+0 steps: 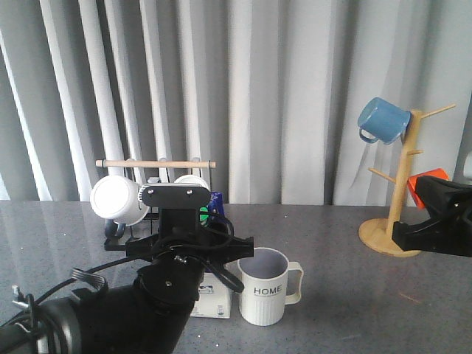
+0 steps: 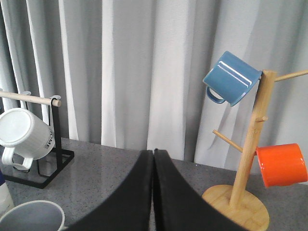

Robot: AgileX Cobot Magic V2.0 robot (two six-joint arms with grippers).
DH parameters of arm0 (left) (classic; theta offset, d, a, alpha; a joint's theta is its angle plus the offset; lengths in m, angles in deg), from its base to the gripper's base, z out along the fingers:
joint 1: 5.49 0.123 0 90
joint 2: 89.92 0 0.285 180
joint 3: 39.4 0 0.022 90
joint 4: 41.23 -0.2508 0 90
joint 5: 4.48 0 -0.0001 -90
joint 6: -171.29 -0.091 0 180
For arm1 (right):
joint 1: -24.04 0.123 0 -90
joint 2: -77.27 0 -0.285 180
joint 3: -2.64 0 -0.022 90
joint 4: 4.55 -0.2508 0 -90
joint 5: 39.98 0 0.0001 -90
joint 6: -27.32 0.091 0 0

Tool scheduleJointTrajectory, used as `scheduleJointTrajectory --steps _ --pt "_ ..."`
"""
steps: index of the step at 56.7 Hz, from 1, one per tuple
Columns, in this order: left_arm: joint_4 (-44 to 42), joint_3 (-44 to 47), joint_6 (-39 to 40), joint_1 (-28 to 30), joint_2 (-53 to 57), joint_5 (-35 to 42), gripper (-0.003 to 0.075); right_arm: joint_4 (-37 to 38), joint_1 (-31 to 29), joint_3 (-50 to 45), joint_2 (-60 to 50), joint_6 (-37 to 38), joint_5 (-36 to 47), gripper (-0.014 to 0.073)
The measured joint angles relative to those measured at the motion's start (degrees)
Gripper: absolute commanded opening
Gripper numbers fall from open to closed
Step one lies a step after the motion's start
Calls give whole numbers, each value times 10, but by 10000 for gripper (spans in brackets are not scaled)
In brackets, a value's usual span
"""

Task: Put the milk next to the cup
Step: 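Carry the milk carton with the left gripper beside the HOME mug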

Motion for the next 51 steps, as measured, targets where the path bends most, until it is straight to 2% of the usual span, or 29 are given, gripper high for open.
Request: scheduleJointTrajectory --steps 51 --pt "-14 0 5 -2 -3 -4 150 0 0 0 0 0 0 -8"
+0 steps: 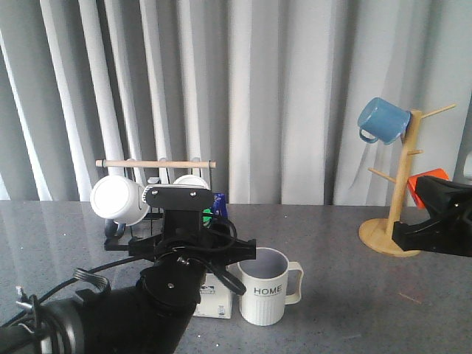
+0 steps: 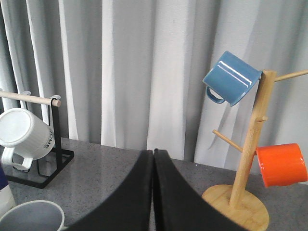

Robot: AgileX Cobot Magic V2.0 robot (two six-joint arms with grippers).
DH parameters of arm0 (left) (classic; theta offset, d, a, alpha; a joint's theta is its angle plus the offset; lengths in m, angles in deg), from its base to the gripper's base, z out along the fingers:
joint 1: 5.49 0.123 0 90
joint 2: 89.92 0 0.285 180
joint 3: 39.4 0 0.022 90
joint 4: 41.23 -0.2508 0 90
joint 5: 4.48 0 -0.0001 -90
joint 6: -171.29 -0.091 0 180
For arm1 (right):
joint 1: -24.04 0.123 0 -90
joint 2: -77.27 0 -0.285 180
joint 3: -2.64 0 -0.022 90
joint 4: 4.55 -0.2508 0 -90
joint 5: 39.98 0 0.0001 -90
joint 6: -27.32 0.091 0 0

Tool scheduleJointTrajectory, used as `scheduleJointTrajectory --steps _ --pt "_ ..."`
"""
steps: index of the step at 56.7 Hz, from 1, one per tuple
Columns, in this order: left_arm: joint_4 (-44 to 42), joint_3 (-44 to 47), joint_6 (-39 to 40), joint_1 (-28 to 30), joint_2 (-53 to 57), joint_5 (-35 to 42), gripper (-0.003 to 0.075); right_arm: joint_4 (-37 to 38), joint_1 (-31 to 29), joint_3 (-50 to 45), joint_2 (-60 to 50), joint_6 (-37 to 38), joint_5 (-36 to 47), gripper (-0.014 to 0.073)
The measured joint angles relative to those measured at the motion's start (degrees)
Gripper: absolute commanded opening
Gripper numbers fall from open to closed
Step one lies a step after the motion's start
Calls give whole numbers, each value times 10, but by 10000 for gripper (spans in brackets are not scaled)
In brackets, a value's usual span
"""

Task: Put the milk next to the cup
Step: 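Carry the milk carton with the left gripper beside the HOME mug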

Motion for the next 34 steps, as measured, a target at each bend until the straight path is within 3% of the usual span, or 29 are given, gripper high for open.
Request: scheduleJointTrajectory --steps 34 --pt "0 0 9 -4 0 -12 171 0 0 0 0 0 0 -8"
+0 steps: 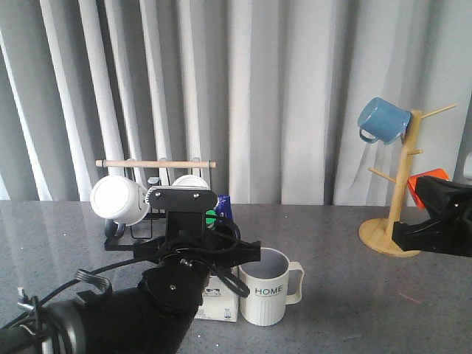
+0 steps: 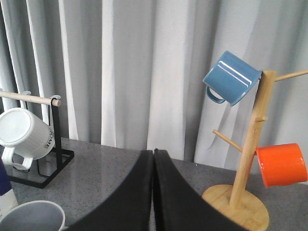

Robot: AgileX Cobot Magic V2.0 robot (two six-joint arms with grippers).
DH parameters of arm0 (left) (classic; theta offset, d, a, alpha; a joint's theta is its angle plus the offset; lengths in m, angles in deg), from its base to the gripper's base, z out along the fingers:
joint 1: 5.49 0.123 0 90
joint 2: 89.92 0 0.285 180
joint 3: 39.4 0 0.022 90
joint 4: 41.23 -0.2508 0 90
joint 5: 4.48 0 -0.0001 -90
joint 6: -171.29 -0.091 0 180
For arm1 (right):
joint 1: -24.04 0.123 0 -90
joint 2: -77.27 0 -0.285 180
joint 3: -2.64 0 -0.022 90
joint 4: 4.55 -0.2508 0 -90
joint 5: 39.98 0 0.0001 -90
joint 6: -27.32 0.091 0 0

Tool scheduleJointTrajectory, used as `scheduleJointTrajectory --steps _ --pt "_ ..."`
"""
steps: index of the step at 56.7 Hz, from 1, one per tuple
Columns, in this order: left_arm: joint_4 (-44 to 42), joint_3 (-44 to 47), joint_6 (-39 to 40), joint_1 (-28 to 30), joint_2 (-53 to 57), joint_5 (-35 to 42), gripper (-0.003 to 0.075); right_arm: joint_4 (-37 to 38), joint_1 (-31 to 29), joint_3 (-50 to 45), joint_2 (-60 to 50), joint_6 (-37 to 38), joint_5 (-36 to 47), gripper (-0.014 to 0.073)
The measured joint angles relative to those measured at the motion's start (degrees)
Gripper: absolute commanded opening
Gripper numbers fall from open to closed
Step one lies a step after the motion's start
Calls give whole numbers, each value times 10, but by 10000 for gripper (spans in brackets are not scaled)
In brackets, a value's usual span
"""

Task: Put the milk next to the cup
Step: 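Carry the milk carton with the left gripper beside the HOME mug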

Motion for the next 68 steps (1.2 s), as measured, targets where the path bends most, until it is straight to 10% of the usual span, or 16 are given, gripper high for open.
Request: scheduleJointTrajectory --steps 28,68 --pt "6 0 0 0 0 9 501 0 0 0 0 0 0 -8" --pt "11 0 0 0 10 17 515 0 0 0 0 0 0 -8"
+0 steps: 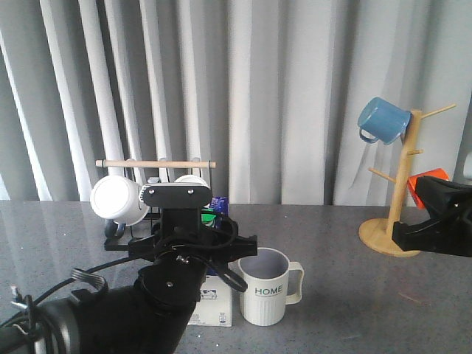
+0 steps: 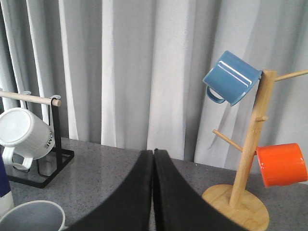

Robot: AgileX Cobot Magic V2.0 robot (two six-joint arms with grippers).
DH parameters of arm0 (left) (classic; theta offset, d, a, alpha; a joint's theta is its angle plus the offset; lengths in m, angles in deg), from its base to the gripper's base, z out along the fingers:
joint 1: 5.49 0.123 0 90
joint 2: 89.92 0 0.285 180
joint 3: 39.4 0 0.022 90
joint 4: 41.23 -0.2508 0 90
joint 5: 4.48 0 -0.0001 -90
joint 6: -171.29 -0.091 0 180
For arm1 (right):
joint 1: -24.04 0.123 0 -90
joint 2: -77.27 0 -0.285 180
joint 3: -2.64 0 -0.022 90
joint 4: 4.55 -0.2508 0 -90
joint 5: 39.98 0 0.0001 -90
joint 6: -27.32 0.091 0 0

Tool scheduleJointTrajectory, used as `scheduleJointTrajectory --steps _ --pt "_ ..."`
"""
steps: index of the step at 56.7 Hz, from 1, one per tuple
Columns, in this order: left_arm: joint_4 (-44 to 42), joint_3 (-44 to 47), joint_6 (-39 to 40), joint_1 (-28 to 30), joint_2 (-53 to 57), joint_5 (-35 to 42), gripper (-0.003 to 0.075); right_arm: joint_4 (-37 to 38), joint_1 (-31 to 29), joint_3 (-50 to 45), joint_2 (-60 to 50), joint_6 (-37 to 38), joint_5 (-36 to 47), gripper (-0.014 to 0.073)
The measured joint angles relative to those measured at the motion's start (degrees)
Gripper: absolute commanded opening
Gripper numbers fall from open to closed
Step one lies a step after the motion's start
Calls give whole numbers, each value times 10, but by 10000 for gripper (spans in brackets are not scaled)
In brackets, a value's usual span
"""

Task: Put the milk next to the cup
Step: 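Carry the milk carton with the left gripper beside the HOME mug, then open the left gripper and lift it up away from the carton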

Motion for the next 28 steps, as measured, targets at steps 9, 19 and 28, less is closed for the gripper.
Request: scheduleJointTrajectory --steps 9,19,28 --pt "-11 0 0 0 26 13 507 0 0 0 0 0 0 -8" --pt "-51 0 0 0 70 13 454 0 0 0 0 0 0 -8" --pt "-83 0 0 0 120 18 377 0 0 0 0 0 0 -8"
